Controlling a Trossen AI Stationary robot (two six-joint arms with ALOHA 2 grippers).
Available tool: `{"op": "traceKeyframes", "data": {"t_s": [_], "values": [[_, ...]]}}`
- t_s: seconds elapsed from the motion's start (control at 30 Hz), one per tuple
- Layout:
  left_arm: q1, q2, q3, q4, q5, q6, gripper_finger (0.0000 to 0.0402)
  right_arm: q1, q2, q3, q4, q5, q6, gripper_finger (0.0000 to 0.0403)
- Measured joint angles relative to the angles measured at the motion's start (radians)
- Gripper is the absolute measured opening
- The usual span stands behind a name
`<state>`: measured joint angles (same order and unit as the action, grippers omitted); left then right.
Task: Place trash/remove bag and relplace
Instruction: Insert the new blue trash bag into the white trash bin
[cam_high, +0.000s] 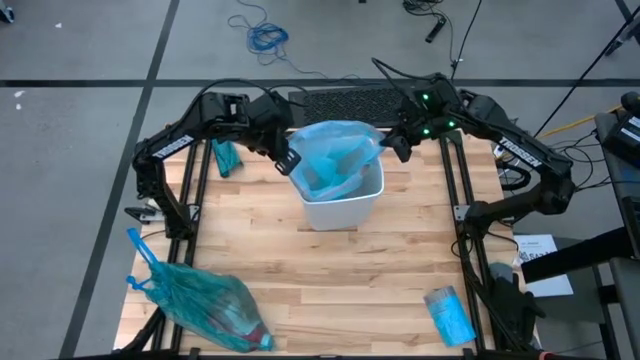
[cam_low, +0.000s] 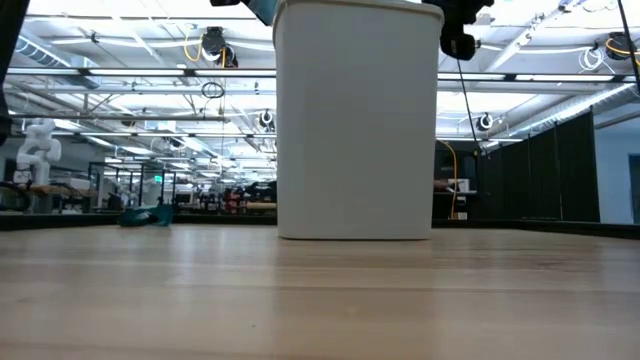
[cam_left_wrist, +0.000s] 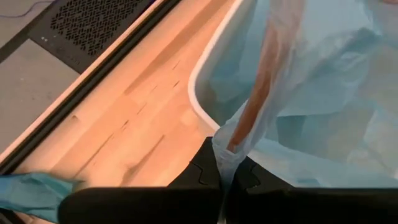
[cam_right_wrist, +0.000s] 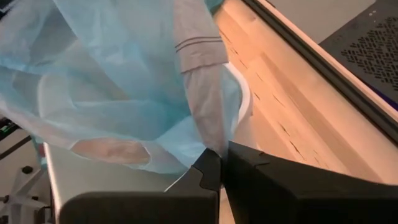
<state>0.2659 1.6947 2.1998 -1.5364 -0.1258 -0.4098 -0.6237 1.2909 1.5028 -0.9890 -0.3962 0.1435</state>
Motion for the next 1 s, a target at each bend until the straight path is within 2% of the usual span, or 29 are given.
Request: {"op": "traceKeyframes", "data": {"t_s": [0.27,0.73,1.0], "values": [[0.049,0.004,0.000,0.000,0.053,0.033,0.0000,-0.020,0.038,0.000,-0.002,0.002,-0.016,0.0000],[0.072,0.094,0.000,-0.023,0.123,0.102,0.0000,-0.051,0.040,0.000,-0.035,0.004,-0.033,0.0000],[0.095,0.102,0.000,-0.035,0.203,0.101,0.0000,-0.051,0.040,0.000,-0.057,0.005,-0.037,0.0000]]}}
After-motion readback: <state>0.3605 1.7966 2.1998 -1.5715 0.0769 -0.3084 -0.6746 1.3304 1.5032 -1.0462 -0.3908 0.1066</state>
